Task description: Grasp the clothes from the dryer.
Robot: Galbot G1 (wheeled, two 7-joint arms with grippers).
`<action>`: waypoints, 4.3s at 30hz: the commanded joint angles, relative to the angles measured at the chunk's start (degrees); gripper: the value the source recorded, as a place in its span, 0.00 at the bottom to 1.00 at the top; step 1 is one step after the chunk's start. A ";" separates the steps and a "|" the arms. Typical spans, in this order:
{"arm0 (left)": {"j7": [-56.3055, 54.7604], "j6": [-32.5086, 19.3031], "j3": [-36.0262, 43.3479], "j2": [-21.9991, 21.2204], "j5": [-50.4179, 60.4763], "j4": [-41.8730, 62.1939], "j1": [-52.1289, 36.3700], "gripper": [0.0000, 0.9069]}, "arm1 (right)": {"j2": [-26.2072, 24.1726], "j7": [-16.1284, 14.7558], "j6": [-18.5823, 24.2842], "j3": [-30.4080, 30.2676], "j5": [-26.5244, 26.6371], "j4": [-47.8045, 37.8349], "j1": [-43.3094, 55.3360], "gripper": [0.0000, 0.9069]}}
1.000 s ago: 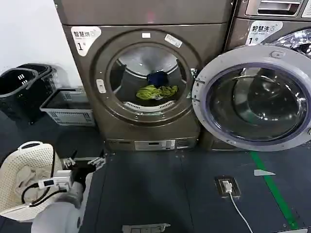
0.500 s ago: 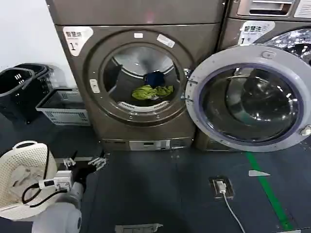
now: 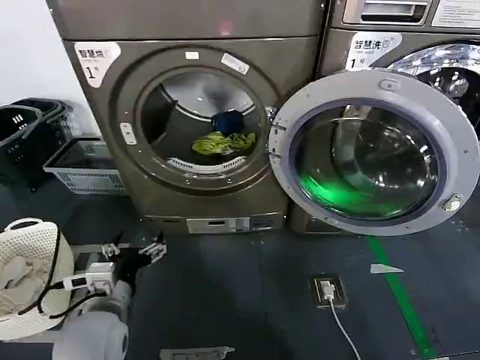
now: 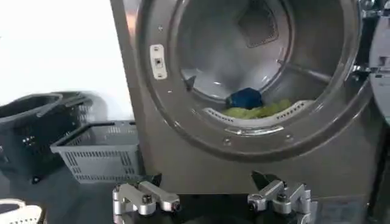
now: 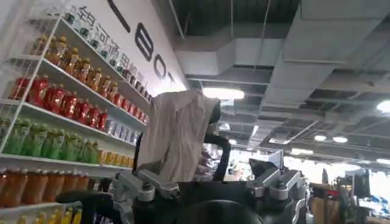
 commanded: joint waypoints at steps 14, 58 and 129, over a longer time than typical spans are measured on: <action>0.06 2.81 0.55 -0.24 0.30 0.12 -0.11 1.00 | 0.84 2.64 2.44 1.25 3.92 -0.16 -0.01 1.00; -0.94 2.81 2.48 -0.29 -0.62 0.99 -0.33 1.00 | 1.50 3.04 2.51 1.48 3.91 -0.59 -0.55 1.00; -0.67 2.81 3.08 -1.19 0.49 4.50 -3.17 1.00 | 2.71 2.45 3.88 2.16 3.76 -0.69 -1.77 1.00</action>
